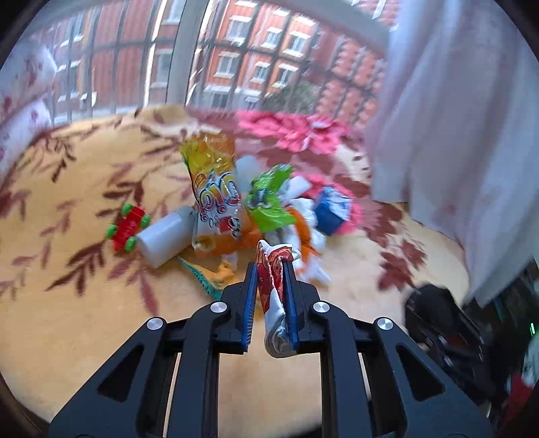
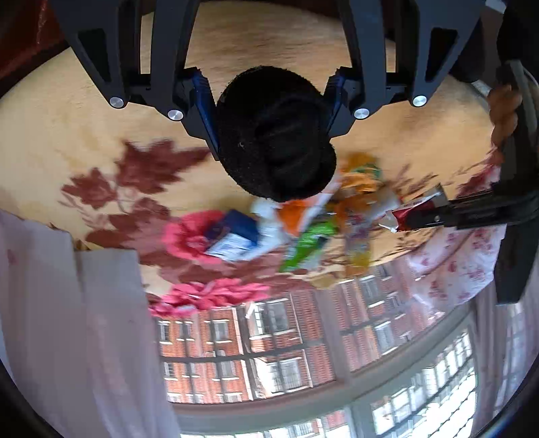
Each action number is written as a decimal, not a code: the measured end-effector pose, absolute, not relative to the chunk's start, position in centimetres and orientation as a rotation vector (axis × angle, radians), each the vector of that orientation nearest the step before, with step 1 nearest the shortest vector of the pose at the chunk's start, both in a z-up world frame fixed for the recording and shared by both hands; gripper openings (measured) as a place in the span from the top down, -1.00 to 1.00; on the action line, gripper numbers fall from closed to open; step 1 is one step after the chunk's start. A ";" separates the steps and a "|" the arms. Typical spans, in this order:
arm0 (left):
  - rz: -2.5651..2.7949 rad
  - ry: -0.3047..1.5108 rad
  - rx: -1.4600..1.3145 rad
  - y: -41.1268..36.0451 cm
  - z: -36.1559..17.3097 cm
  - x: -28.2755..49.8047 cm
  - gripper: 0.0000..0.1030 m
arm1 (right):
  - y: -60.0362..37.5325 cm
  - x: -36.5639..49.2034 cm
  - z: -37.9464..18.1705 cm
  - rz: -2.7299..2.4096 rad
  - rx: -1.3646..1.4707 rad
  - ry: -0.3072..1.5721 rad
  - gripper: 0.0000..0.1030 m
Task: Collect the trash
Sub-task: 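Grasp the small red-white wrapper with the left tool while the right tool holds the black object, then carry both items down to the orange bucket and open both tools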
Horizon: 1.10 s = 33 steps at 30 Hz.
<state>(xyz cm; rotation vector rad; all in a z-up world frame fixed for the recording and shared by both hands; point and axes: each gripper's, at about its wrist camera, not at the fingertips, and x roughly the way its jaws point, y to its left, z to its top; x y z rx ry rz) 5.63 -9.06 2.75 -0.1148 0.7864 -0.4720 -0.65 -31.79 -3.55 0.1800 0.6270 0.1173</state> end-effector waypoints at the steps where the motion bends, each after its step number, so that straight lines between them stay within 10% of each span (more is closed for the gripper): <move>1: -0.479 0.764 -0.089 -8.5 3.2 3.9 0.71 | -30.9 -1.1 -3.1 0.141 0.173 0.622 -0.01; 11: -0.445 0.774 0.063 -3.8 -0.8 -8.4 0.71 | -23.2 -7.6 -3.2 0.320 0.077 0.702 -0.01; 24: -0.451 1.138 0.058 -1.1 -15.9 -10.3 0.70 | -17.2 -9.6 -16.9 0.397 0.008 1.133 -0.05; 29: -0.409 1.187 0.096 -0.5 -17.2 -9.5 -0.25 | -16.9 -9.0 -19.2 0.377 -0.013 1.183 -0.31; 33: -0.421 1.166 0.093 0.0 -16.7 -9.4 -0.25 | -18.2 -8.4 -18.7 0.366 0.021 1.183 -0.31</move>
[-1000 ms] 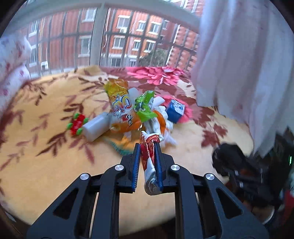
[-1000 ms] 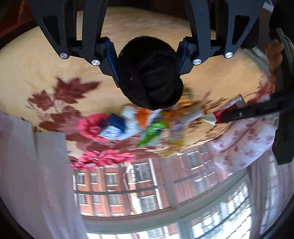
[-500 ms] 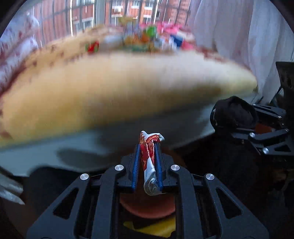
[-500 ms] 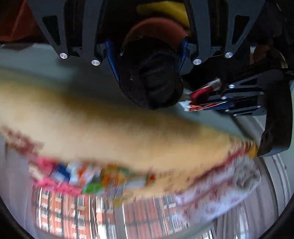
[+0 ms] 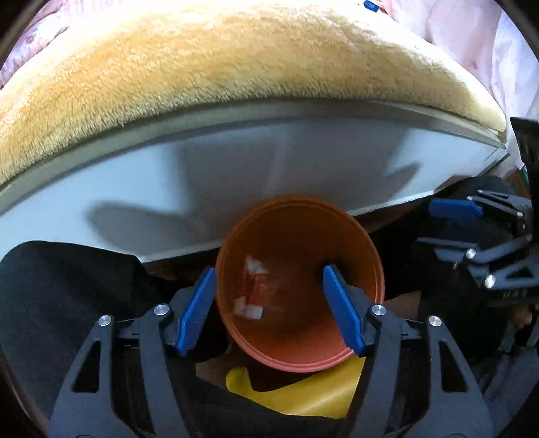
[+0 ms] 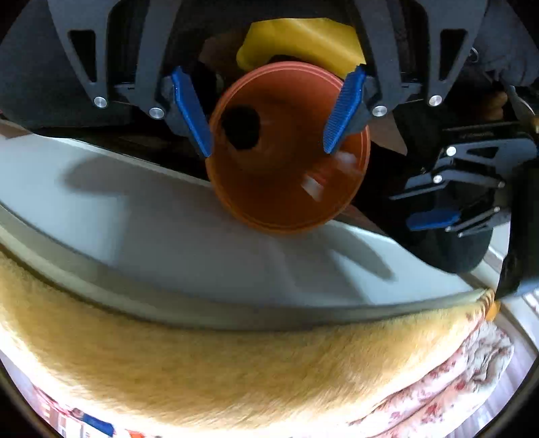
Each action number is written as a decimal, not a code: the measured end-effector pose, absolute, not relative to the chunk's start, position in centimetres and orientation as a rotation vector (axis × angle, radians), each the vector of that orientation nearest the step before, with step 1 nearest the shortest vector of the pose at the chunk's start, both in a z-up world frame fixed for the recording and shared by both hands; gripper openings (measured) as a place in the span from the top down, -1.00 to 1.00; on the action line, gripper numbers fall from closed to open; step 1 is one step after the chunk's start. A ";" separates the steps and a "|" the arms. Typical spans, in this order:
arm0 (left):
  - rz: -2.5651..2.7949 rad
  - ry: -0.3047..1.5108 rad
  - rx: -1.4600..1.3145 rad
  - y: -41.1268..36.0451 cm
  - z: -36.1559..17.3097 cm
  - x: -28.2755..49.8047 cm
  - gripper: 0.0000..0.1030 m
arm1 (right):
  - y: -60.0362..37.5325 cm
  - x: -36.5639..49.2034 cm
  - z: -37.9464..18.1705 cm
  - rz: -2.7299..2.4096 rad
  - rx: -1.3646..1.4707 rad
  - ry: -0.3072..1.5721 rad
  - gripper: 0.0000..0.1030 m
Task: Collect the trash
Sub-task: 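Carry both items down to the orange bucket and open both tools, then grasp the dinosaur toy with the right tool while the left tool grasps the white cup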
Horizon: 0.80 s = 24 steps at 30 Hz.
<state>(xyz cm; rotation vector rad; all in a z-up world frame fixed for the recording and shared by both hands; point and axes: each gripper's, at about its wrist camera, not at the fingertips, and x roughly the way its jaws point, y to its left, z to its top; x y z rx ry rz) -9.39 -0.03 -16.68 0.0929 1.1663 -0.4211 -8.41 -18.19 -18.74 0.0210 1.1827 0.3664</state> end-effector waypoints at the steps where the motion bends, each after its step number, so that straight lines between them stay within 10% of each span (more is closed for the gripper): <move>1: -0.428 1.161 0.089 0.1 -16.4 -9.3 -0.25 | -18.6 -8.4 -18.3 0.364 0.025 1.171 -0.31; 14: -0.516 0.812 0.050 1.0 -5.0 -8.5 -0.54 | -21.3 -1.5 -4.4 0.433 0.018 0.789 -0.31; 24: -0.458 0.780 -0.028 1.4 -4.6 -6.0 -0.54 | -16.2 13.3 -5.7 0.527 -0.255 0.902 -0.31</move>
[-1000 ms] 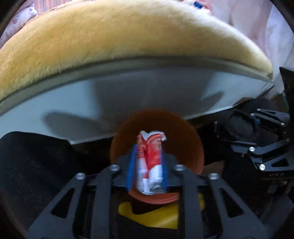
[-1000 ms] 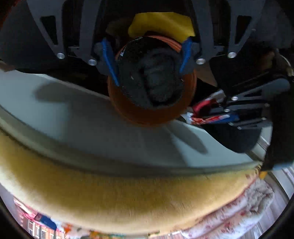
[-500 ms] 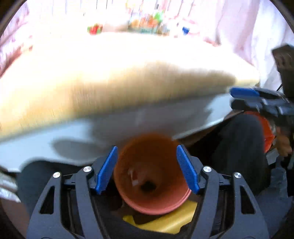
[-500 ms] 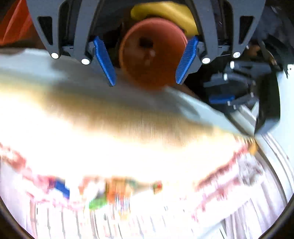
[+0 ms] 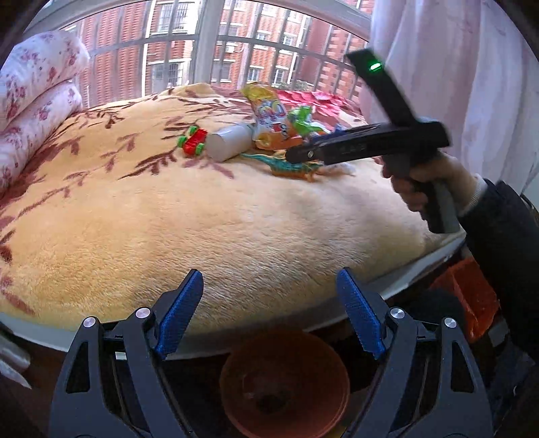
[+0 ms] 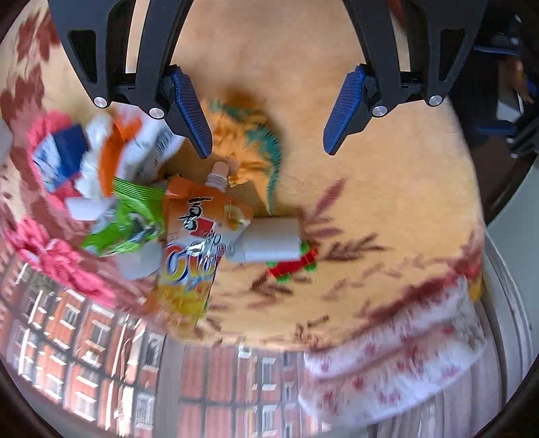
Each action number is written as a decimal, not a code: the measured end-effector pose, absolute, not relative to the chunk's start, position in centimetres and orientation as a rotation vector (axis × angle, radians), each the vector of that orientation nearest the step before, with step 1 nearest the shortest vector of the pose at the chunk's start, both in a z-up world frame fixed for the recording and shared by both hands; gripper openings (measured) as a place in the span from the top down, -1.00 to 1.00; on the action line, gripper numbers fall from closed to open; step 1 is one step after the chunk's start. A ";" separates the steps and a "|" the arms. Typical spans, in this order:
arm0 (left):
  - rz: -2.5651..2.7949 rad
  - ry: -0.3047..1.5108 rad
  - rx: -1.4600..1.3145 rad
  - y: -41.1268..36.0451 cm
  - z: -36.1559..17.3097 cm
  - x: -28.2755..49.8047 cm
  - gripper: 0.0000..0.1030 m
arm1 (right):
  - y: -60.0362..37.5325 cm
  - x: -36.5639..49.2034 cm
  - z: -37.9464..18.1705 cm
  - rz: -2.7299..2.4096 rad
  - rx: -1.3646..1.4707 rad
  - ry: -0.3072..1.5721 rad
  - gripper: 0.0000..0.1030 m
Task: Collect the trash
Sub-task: 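Grasp the dinosaur toy with the right tool while the left tool grasps the white cup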
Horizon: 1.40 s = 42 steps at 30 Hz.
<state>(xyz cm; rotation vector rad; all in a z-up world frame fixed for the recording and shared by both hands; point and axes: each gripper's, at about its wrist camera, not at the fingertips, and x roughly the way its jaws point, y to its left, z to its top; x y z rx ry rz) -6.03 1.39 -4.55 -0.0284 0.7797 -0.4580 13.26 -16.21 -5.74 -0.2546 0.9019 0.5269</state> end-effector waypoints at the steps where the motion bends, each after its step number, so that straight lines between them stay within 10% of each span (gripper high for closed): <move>1: -0.447 0.783 -0.026 1.6 -4.7 -5.7 -0.54 | -16.0 13.8 -6.5 0.528 -0.260 0.924 -0.34; 5: -0.421 0.802 -0.020 2.0 -5.6 -4.8 -0.54 | -15.1 15.1 -9.1 0.423 -0.356 0.931 0.07; 18: -0.386 0.829 -0.009 1.9 -5.2 -1.6 -0.54 | -13.4 14.5 -9.5 0.289 -0.534 0.904 0.31; 37: -0.464 0.853 0.399 -8.1 -5.3 19.8 -0.57 | -25.6 3.5 -4.9 0.415 0.153 0.807 0.32; 42: -0.465 0.846 0.597 -9.6 -7.9 19.5 -0.04 | -28.2 2.0 -5.2 0.358 0.218 0.790 0.32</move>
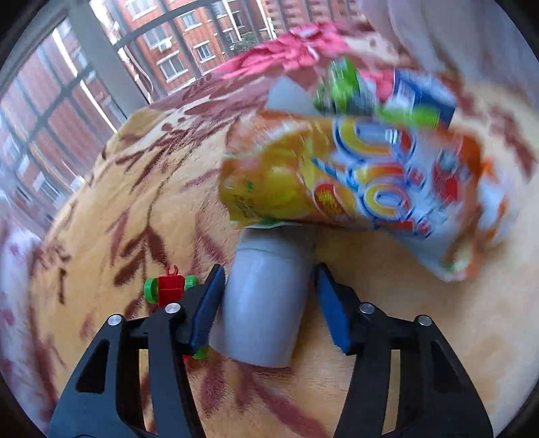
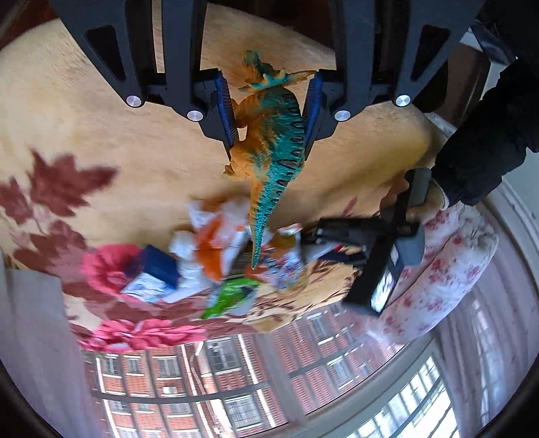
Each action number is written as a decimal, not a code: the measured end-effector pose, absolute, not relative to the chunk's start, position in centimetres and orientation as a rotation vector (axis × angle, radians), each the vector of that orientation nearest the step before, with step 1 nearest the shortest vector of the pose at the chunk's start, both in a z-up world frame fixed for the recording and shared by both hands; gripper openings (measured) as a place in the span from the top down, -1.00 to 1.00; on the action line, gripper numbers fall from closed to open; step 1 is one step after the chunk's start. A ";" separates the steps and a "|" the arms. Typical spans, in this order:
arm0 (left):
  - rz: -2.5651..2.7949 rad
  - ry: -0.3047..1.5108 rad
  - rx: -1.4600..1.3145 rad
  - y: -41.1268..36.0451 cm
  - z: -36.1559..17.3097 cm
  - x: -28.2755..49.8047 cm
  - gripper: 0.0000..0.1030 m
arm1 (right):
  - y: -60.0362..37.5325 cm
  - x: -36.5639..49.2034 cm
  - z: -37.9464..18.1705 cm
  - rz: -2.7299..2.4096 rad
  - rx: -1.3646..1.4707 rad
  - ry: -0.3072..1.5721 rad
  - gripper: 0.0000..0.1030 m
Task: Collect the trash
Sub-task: 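Grasp the dinosaur toy with the right tool while the left tool grasps the white cup, then lower both held items into the orange bucket and open both tools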
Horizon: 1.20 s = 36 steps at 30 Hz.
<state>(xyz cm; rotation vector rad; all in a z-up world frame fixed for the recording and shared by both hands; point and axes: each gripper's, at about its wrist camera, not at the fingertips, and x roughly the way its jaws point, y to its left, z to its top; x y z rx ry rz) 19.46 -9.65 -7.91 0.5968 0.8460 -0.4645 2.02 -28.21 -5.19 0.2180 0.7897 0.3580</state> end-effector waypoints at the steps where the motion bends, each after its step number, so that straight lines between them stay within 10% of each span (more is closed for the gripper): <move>1: -0.451 0.839 0.621 -9.6 -8.4 19.4 -0.03 | -28.6 1.9 -5.3 0.353 0.228 0.785 0.32; 20: -0.361 0.666 0.222 -2.5 -0.2 -1.9 0.05 | -24.2 -3.1 -5.2 0.450 0.249 0.760 0.32; 36: -0.377 0.845 0.072 -0.6 -8.7 -12.2 0.05 | -19.6 -11.7 -7.9 0.489 0.148 0.871 0.31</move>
